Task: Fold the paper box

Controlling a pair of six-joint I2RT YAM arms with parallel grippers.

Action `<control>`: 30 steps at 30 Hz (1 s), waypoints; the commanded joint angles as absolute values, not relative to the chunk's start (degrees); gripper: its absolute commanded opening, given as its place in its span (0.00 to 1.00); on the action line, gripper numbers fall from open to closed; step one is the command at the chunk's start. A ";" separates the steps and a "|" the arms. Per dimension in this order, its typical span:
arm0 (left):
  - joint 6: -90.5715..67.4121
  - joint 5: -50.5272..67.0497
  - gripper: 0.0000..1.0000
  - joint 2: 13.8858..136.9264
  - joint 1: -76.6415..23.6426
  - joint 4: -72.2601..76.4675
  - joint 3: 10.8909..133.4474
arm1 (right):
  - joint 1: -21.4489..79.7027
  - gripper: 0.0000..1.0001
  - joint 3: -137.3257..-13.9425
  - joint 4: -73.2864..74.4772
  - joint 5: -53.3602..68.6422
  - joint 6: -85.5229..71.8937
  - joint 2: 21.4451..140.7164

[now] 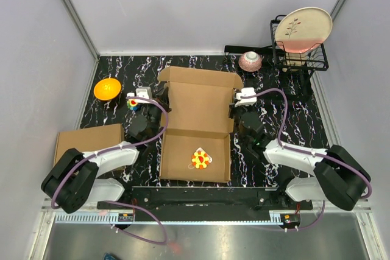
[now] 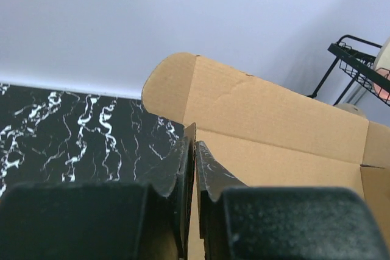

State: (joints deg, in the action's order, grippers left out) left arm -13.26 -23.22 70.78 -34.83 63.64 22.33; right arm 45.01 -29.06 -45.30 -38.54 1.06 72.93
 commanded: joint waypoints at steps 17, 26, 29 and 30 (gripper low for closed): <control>-7.90 -29.53 0.06 81.92 -33.22 62.94 38.14 | 41.49 0.00 -47.02 -53.44 -38.76 15.56 83.58; -12.13 -26.81 0.00 80.07 -33.13 75.13 27.17 | 40.52 0.00 -40.26 -56.42 -38.41 7.56 83.32; -12.04 -26.98 0.00 81.12 -33.22 80.58 24.53 | 40.34 0.00 -37.80 -58.97 -38.67 6.24 83.67; -12.13 -26.81 0.00 81.30 -33.22 81.90 23.91 | 40.34 0.00 -37.18 -59.67 -38.58 5.72 83.85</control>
